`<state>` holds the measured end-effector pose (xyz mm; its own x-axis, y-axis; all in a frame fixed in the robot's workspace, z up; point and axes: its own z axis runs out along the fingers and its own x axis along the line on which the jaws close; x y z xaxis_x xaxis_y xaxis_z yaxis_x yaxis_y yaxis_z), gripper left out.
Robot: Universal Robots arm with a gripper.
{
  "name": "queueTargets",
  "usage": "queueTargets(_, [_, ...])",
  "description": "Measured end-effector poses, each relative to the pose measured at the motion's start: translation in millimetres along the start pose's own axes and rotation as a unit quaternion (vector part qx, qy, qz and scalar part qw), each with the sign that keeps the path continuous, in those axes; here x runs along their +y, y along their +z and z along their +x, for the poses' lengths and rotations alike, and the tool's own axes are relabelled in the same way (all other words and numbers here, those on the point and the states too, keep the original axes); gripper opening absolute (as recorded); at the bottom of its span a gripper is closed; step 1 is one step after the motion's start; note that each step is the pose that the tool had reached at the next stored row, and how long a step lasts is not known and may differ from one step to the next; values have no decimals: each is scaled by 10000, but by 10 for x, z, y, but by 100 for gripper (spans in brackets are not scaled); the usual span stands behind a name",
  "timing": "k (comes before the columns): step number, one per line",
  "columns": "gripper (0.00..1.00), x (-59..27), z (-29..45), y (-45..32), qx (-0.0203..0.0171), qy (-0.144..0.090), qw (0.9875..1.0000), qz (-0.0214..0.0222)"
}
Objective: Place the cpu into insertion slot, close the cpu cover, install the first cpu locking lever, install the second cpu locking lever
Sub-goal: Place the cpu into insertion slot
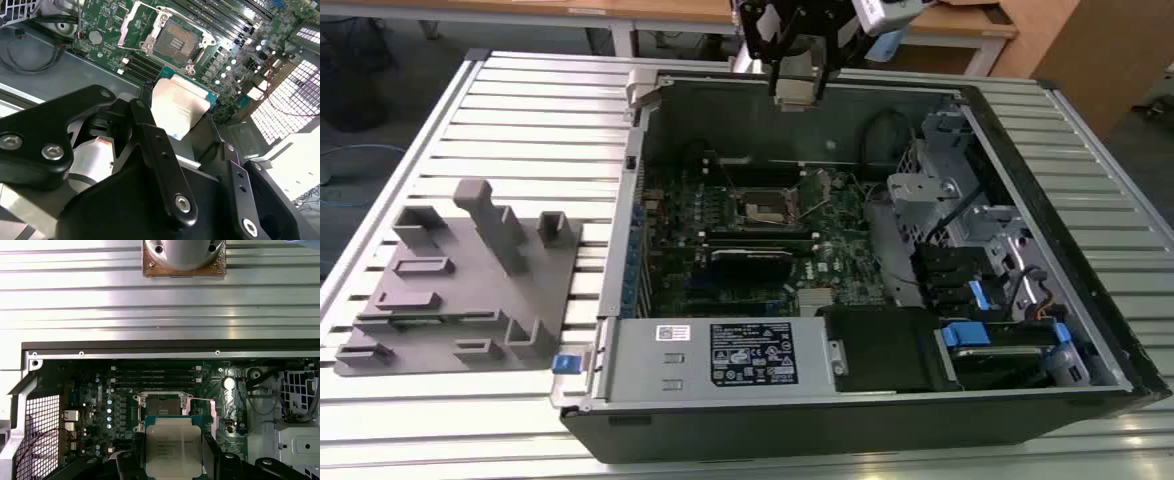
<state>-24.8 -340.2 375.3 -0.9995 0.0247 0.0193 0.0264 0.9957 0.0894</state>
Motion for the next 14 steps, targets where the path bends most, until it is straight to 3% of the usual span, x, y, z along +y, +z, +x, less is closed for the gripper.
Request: queueTargets(14, [54,-2,0,21,0,0,10000,0])
